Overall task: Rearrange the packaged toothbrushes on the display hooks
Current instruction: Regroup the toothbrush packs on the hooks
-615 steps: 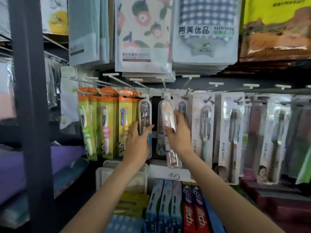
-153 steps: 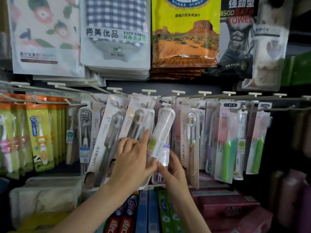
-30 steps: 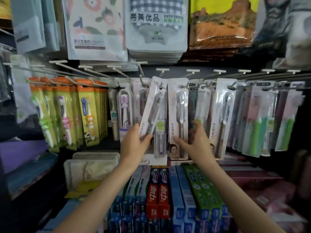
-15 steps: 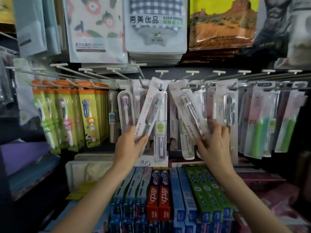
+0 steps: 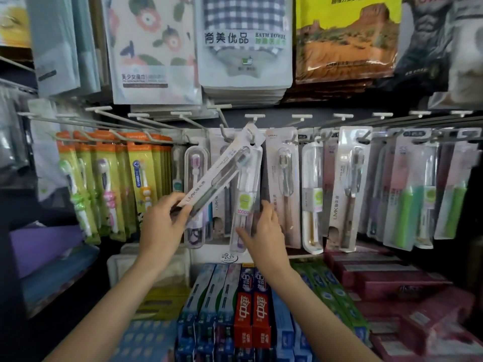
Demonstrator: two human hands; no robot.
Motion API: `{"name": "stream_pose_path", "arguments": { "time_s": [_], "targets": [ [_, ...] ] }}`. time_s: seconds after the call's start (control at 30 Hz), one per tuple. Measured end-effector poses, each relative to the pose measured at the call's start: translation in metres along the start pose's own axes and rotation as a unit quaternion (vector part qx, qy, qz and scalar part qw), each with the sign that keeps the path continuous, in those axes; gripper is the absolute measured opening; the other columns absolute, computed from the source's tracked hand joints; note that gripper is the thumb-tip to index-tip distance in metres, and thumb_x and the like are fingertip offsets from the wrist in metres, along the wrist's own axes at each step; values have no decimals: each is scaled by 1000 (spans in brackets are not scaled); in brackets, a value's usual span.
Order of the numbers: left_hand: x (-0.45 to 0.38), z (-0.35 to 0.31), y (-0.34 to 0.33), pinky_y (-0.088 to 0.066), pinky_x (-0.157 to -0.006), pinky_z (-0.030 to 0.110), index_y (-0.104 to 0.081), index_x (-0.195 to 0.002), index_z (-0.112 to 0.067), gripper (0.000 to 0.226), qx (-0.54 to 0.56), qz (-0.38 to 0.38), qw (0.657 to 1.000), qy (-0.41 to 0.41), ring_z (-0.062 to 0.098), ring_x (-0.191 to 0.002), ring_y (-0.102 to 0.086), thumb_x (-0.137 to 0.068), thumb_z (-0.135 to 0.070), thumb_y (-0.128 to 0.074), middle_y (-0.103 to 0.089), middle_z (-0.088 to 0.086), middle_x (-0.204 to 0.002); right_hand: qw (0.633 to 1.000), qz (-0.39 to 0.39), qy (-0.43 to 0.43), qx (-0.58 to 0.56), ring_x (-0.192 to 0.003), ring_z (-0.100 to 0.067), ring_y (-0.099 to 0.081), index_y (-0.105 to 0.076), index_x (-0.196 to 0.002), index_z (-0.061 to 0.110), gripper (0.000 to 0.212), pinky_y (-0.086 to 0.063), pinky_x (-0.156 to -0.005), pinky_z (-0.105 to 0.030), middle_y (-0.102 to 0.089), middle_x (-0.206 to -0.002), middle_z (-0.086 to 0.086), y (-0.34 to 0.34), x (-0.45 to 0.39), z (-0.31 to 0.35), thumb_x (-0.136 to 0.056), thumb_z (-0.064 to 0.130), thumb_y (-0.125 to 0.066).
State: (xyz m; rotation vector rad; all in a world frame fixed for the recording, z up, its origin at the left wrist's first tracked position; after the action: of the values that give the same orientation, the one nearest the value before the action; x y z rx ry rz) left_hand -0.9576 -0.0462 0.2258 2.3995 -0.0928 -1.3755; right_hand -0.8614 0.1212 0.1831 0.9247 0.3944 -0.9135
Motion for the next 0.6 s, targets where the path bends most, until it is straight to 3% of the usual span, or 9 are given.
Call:
{"name": "stream_pose_path", "arguments": {
  "time_s": [0.17,0.3,0.4,0.5,0.6],
  "targets": [
    [2,-1,-4,-36,-55,10,-66,-98,-10,13,-3,20,1000,-1,10,-72,-57,-87,-9,-61,-63,-5,-85,999,24,-7,-39,-103,-20,-56,-30,-136,10,58,-42,-77,-19,-57,-117,-9,5,8,-16,-88,21,-61],
    [16,3,-28,-45,-59,9,-65,-95,-14,10,96,82,991,41,5,-76,-61,-86,-10,-61,-65,-8,-86,999,23,12,-41,-77,-5,-49,-39,-128,13,49,-43,-67,-14,-49,-92,6,27,17,-20,-86,21,-63],
    [38,-4,-58,-50,-68,13,-63,-96,-21,12,193,179,961,79,2,-83,-63,-88,-13,-59,-66,-11,-93,999,6,29,-32,-80,-7,-56,-42,-126,12,47,-49,-72,-17,-54,-95,5,39,20,-20,-85,18,-65],
    [50,-10,-73,-49,-72,15,-63,-92,-27,13,154,227,961,43,0,-83,-61,-88,-16,-58,-65,-13,-91,998,-19,41,-33,-86,-2,-53,-45,-123,13,42,-48,-74,-12,-52,-107,4,48,22,-16,-86,14,-64],
    [54,0,-74,-41,-73,3,-61,-114,-20,26,100,212,971,41,-7,-86,-53,-90,-13,-57,-60,-13,-103,996,-45,65,-40,-90,-4,-52,-47,-120,11,37,-50,-79,-19,-46,-109,3,57,19,-3,-87,13,-62]
  ]
}}
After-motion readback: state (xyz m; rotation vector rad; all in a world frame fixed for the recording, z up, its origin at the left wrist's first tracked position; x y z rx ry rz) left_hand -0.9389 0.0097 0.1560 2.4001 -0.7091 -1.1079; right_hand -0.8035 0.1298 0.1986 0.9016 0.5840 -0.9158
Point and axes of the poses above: each hand's wrist, its own x-axis away from the middle knuckle, its own y-axis out of the back of the hand, z = x × y, the point moved 9 cm from there along -x, towards the middle knuckle
